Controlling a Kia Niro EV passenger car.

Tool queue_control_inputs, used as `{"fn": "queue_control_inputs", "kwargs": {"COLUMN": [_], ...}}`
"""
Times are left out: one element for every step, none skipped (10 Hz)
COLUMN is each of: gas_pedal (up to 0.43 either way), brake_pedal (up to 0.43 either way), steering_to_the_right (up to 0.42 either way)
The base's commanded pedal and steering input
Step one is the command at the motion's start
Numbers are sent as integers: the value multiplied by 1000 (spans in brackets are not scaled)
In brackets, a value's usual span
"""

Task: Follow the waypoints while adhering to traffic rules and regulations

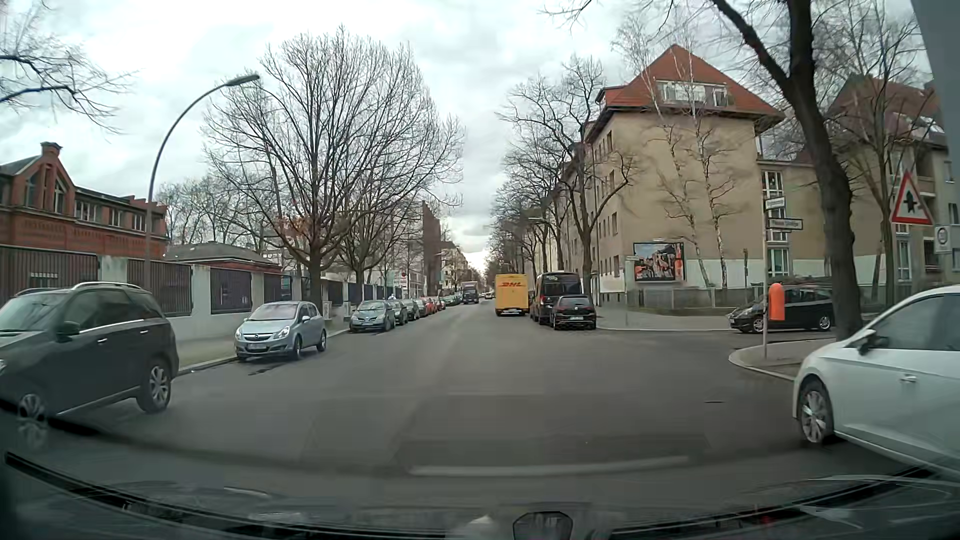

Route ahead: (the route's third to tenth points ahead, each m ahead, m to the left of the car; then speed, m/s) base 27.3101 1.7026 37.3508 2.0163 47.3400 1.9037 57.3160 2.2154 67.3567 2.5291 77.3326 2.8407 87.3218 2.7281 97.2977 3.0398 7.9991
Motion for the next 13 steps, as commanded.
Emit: {"fn": "queue_control_inputs", "kwargs": {"gas_pedal": [39,28,28,28,28,28,20,8,0,0,0,0,0], "brake_pedal": [12,18,12,18,18,18,12,18,12,12,18,12,12], "steering_to_the_right": [-12,-12,-12,-12,-14,-16,-16,-14,-11,-10,-10,-10,-10]}}
